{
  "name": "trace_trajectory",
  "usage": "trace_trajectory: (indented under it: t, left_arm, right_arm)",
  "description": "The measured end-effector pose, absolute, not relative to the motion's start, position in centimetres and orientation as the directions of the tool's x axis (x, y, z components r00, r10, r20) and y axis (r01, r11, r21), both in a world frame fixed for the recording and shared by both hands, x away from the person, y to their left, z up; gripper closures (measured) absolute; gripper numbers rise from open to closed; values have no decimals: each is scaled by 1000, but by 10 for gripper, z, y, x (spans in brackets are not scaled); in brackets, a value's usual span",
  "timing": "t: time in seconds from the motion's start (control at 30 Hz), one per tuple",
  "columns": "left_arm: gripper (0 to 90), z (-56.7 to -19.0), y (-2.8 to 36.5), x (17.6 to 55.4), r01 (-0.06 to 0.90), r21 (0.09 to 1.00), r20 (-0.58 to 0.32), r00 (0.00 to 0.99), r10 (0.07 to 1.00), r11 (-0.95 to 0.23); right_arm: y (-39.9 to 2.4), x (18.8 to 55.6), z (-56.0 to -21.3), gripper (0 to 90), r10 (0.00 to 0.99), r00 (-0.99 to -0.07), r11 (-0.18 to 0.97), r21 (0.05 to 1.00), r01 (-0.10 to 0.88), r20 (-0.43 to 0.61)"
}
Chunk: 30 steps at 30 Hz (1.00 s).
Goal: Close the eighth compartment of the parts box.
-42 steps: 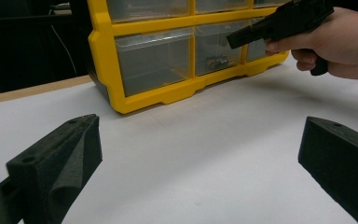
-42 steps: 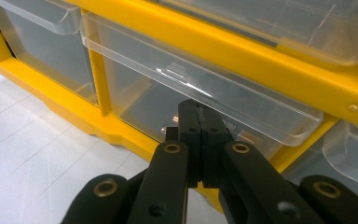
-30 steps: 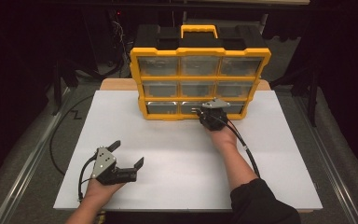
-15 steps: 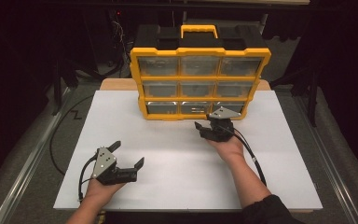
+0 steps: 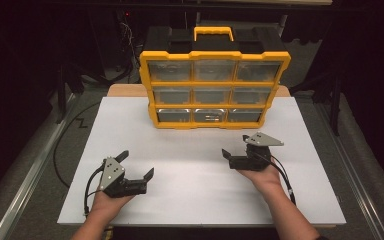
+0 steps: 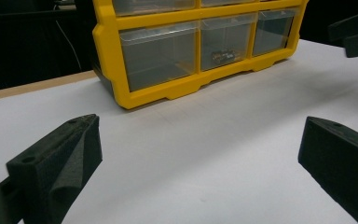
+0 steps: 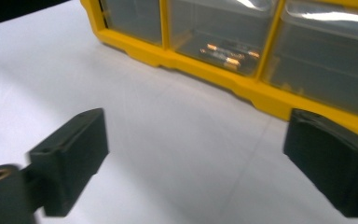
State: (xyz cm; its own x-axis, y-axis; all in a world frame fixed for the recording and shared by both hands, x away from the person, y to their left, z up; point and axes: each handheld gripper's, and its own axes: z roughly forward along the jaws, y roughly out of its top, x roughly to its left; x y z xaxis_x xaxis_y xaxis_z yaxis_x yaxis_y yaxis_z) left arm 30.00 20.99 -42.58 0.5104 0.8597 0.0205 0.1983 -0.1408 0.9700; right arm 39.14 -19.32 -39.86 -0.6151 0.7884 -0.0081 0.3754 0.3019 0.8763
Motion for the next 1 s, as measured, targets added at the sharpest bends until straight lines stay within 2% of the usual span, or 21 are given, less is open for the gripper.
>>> trace_trajectory:
  t: [0.1,0.57,1.0]
  left_arm:
    - [4,-426,210,300,200,970,21,507,862,-141]
    - [4,-428,210,302,223,964,16,496,868,-145]
    - [4,-427,209,300,223,964,14,499,866,-144]
  right_arm:
    - [-203,381,-401,12,788,-616,317,873,371,-25]
    - [-247,334,-415,12,825,-558,308,900,308,-92]
    - [-245,329,-416,12,830,-548,306,906,292,-103]
